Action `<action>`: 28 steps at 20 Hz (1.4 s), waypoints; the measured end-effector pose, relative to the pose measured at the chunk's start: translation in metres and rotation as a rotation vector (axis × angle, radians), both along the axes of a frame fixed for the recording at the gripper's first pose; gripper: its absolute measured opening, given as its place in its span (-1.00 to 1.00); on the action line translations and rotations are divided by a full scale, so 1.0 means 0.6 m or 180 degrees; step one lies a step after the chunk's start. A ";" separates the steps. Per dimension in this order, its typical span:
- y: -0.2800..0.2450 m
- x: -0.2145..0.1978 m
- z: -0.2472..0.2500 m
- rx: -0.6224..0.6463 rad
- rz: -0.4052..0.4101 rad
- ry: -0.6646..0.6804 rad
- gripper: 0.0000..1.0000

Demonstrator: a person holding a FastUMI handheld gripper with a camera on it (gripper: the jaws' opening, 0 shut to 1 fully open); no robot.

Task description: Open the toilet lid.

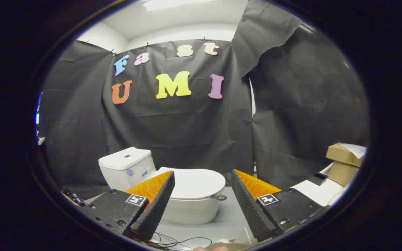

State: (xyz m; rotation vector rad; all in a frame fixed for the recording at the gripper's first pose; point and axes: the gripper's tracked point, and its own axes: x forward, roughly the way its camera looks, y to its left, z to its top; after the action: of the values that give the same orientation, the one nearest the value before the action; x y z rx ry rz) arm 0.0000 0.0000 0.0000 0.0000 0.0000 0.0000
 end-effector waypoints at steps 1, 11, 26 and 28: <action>-0.001 -0.001 0.000 0.0019 0.0002 -0.0003 1.00; 0.001 -0.002 0.023 0.0054 -0.0042 -0.0114 1.00; -0.006 0.039 0.006 0.0166 -0.0121 0.0077 1.00; -0.015 0.055 0.000 0.0172 -0.0139 0.0183 1.00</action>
State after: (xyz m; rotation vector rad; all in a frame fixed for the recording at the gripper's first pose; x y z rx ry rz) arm 0.0327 -0.0088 -0.0003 0.0540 0.0575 -0.0436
